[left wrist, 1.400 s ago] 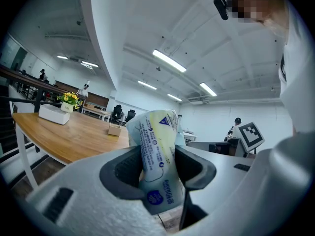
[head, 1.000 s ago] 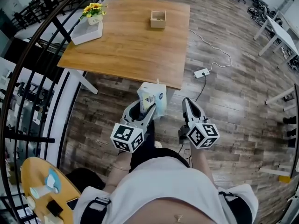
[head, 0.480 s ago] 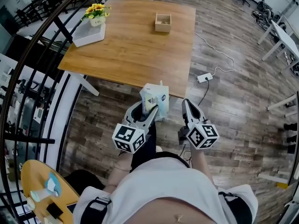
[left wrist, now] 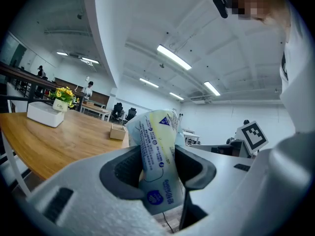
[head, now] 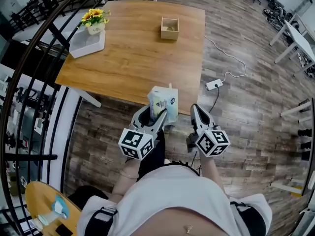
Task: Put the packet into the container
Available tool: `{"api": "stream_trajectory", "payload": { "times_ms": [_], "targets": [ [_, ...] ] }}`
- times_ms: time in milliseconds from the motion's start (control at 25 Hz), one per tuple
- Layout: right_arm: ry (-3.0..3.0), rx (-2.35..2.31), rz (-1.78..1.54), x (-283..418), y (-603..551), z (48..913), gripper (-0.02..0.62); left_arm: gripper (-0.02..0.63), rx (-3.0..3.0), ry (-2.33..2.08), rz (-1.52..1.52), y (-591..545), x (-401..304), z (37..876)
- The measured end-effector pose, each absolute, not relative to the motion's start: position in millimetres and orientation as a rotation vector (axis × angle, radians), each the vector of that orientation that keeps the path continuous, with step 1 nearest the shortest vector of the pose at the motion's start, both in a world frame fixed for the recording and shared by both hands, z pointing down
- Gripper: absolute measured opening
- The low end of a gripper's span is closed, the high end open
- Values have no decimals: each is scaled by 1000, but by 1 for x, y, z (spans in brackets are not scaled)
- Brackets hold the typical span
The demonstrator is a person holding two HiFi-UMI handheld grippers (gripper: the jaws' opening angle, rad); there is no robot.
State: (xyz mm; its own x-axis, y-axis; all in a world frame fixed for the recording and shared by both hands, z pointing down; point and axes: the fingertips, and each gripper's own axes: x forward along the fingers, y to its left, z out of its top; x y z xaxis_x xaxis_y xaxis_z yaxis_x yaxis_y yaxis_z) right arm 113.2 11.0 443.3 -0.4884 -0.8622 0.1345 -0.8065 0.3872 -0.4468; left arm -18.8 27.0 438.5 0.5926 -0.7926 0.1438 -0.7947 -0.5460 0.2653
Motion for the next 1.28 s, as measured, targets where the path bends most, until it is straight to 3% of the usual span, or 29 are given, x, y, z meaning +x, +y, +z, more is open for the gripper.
{"api": "stream_trajectory", "payload": {
  "times_ms": [1280],
  "targets": [
    [2509,-1649,-781,79,-260,449,12,190,2539,-1187,65,-270,-40,438]
  ]
}}
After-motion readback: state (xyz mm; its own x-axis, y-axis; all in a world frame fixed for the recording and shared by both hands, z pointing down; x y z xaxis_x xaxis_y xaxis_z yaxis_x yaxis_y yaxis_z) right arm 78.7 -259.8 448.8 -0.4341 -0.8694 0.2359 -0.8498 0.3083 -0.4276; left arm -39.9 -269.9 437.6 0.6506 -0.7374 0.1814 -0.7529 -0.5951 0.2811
